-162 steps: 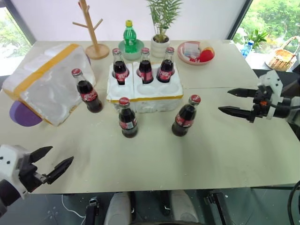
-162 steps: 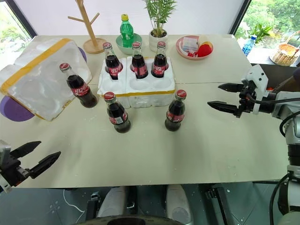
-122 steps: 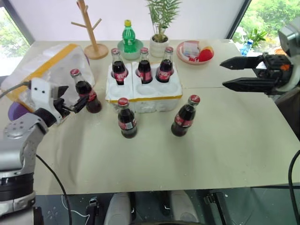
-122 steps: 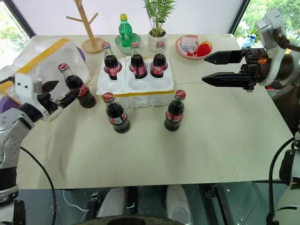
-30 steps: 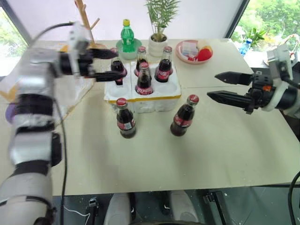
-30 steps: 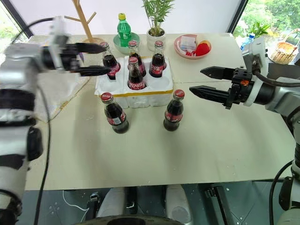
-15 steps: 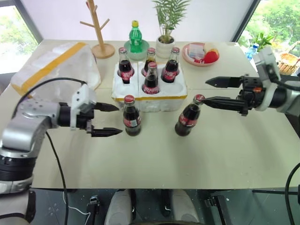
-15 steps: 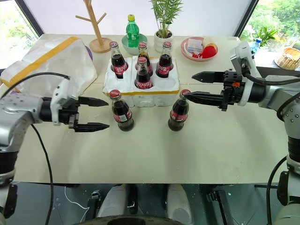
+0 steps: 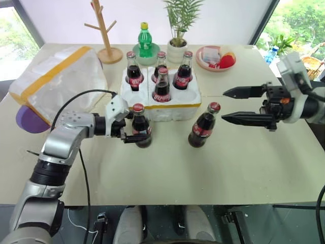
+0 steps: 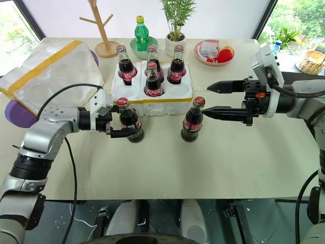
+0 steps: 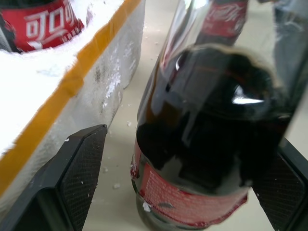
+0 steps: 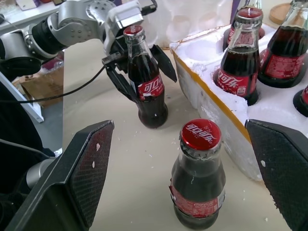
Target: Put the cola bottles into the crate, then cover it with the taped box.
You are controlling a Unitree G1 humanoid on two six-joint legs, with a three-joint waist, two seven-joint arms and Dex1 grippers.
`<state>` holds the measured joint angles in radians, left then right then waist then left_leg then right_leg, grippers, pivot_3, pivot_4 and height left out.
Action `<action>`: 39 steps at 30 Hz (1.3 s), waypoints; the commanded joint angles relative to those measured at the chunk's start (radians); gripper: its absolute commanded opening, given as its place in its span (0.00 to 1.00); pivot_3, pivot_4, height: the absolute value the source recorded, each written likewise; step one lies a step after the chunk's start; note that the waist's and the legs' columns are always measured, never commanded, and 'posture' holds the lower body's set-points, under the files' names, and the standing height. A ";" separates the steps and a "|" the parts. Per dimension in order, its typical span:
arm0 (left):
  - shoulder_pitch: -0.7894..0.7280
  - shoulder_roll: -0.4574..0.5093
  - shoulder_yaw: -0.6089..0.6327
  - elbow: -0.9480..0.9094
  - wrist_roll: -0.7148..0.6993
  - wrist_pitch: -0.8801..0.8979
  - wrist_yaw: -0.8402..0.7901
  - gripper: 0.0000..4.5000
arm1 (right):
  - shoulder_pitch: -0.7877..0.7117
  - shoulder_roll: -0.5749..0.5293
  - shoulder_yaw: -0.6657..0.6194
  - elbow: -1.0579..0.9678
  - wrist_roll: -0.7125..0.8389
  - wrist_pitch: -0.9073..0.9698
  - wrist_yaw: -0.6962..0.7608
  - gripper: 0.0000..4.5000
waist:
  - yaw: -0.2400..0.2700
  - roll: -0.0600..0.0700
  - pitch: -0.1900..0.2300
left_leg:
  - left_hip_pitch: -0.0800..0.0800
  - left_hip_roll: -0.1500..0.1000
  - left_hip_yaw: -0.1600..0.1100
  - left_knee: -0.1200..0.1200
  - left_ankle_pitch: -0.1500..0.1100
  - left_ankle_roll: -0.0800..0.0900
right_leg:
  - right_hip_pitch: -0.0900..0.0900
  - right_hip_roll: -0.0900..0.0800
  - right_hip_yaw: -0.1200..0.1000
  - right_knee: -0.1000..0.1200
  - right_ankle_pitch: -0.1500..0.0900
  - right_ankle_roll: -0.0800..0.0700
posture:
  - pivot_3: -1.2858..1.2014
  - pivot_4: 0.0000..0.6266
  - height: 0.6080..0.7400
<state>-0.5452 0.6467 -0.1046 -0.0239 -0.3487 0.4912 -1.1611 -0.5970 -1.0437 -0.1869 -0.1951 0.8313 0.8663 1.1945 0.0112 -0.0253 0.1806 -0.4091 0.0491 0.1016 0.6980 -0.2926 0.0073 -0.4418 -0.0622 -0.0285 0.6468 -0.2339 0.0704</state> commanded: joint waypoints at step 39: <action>-0.505 -0.094 0.020 0.807 0.180 -0.337 -0.024 0.71 | 0.028 0.043 -0.056 -0.025 -0.004 -0.027 -0.098 1.00 | 0.001 -0.001 0.001 | -0.002 -0.001 0.002 0.001 -0.001 0.001 | -0.001 0.000 -0.001 -0.001 0.000 0.000 | 0.52 0.24 1.00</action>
<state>-1.0299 0.5481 -0.0899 0.7900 -0.1850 0.2020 -1.1791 -0.5627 -1.0006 -0.2090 -0.2022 0.8265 0.8627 1.1011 0.0122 -0.0263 0.1814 -0.4115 0.0479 0.1039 0.6987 -0.2933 0.0085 -0.4428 -0.0619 -0.0300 0.6459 -0.2339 0.0707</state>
